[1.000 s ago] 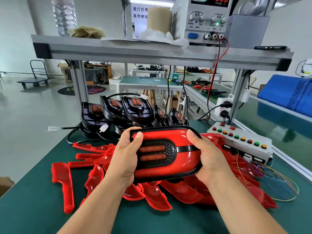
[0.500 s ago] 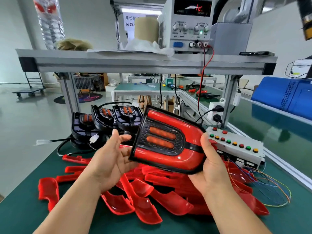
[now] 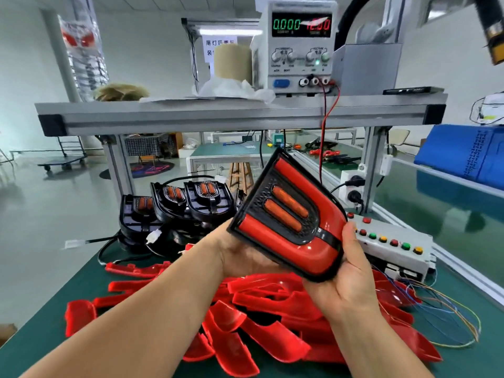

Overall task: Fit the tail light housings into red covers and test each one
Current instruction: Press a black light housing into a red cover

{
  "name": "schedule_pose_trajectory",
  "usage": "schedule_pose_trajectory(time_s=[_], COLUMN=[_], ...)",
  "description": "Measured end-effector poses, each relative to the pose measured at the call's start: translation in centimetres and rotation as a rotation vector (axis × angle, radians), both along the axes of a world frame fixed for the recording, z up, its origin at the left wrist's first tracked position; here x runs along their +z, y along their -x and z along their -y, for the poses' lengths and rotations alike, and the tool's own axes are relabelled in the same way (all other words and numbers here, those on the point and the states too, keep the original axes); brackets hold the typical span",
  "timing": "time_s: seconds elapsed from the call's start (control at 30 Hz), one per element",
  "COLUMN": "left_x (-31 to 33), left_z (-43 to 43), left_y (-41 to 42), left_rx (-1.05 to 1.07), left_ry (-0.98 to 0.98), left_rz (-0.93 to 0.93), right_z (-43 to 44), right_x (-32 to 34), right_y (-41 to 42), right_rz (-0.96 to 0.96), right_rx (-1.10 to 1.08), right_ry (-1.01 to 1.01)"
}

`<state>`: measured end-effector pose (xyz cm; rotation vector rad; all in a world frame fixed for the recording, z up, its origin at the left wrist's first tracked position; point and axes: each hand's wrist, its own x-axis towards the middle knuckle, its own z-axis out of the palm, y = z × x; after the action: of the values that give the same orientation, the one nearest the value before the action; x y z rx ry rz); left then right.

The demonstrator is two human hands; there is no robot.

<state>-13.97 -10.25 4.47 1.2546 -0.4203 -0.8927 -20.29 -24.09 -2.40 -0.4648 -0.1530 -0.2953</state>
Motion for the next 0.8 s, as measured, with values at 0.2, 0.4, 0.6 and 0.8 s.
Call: schedule_pose_trajectory(time_s=[0.2, 0.4, 0.6, 0.8], left_x=[1.4, -1.1, -2.7, -2.4], left_z=[0.2, -2.9, -6.2, -8.1], left_y=[-2.3, -4.2, -3.8, -4.1], left_rx=[0.257, 0.168, 0.351, 0.684], left_ry=[0.121, 0.090, 0.157, 0.593], left_rz=[0.113, -0.028, 0.052, -0.198], right_z=[0.0, 0.0, -0.5, 0.6], right_x=[-0.6, -0.4, -1.0, -1.4], right_y=[0.1, -0.7, -0.8, -0.9], right_rz=[0.026, -0.124, -0.179, -0.441], right_rx=[0.040, -0.109, -0.204, -0.526], right_ry=[0.086, 0.065, 0.585, 1.689])
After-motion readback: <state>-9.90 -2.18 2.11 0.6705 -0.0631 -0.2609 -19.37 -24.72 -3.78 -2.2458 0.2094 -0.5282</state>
